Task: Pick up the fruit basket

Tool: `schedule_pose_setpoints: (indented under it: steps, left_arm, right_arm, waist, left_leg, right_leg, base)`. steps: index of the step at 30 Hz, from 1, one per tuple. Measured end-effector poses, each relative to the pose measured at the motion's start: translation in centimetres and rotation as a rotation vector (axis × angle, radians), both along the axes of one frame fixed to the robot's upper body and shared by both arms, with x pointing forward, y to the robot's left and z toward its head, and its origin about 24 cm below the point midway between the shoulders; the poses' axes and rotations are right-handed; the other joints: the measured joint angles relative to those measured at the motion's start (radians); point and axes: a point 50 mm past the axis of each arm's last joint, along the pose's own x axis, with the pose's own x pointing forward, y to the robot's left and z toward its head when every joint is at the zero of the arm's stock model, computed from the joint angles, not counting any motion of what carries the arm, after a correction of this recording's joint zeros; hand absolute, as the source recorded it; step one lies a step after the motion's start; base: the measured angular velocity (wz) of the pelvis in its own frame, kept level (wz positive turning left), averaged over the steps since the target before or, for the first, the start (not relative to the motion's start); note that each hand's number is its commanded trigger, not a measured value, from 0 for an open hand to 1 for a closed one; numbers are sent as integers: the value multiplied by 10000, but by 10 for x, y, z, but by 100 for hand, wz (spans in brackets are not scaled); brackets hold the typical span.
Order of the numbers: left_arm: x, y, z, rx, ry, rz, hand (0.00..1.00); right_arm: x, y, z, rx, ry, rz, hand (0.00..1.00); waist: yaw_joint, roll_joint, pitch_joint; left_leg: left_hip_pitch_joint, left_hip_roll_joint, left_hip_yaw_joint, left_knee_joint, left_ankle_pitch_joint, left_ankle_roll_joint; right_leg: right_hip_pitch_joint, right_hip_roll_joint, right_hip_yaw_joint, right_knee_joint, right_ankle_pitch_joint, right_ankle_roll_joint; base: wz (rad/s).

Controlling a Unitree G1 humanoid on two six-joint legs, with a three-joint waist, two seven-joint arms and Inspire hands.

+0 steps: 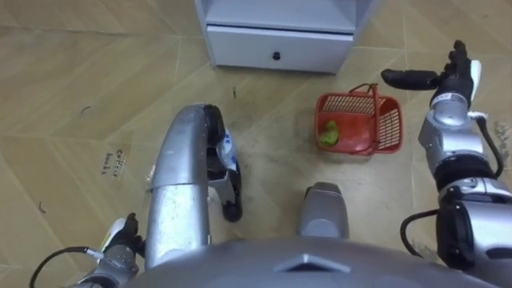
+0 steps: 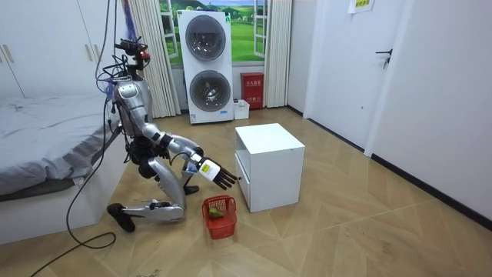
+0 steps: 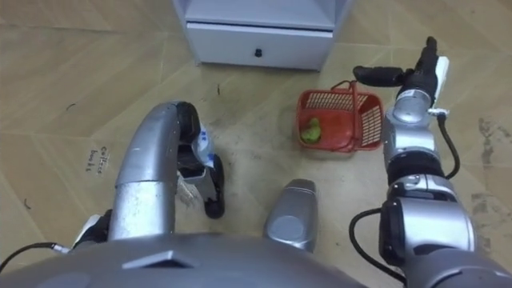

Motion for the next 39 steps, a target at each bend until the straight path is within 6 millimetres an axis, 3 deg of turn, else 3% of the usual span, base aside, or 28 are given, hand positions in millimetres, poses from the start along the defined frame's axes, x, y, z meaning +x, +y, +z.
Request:
schedule_pose_setpoints:
  steps: [3,4,5,6,9,11,15,26,39]
  left_arm:
    - [1,1,0,-89,8,52,0]
    - [3,-1,0,-161,-7,53,0]
    - [6,-10,-2,-448,-98,63,0]
    - [6,-10,-2,-603,-108,74,0]
    - [11,-8,-1,-649,-216,69,0]
    - [13,-10,-1,-815,-228,81,0]
    - [11,-13,-2,-1055,-88,55,0]
    - [7,-12,-3,-1100,64,200,0]
    - [6,-15,-4,-1340,211,80,0]
  right_arm:
    - [-2,-2,-2,-72,251,284,0]
    - [-1,-4,-1,-124,242,368,0]
    - [-1,-10,3,-278,190,407,0]
    - [-3,-9,0,-280,308,446,0]
    - [-5,-13,-1,-475,546,561,0]
    - [-5,-17,1,-583,564,668,0]
    - [-3,-17,3,-564,526,756,0]
    - [-3,-13,1,-669,647,1010,0]
    - [-2,-7,-2,-611,932,1683,0]
  waist:
    - [-11,-4,6]
    - [9,50,82]
    - [166,270,125]
    - [210,297,111]
    - [210,327,84]
    - [275,445,23]
    - [293,500,16]
    - [465,702,120]
    - [572,849,95]
  left_leg:
    - [-306,-10,-61,558,-176,-359]
    - [-403,27,-124,697,-219,-446]
    - [-630,-21,-406,745,-135,-695]
    - [-683,-176,-525,662,-51,-858]
    - [-816,-306,-620,473,32,-1025]
    - [-927,-313,-661,463,57,-1083]
    - [-933,-337,-687,464,33,-1136]
    - [-980,-307,-549,256,127,-1317]
    - [-1030,-250,-539,223,144,-1350]
  right_leg:
    - [222,218,94,648,-408,-193]
    - [215,292,117,817,-466,-220]
    - [36,529,172,888,-465,-231]
    - [-55,532,236,916,-464,-230]
    - [-272,533,228,961,-467,-223]
    - [-434,561,296,1018,-485,-186]
    - [-531,567,343,1068,-491,-176]
    - [-815,527,611,1199,-500,-168]
    - [-904,531,608,1204,-512,-143]
  base:
    - [10]
    - [-12]
    - [-20]
    - [-19]
    - [7]
    - [0]
    - [-2]
    - [-2]
    - [0]
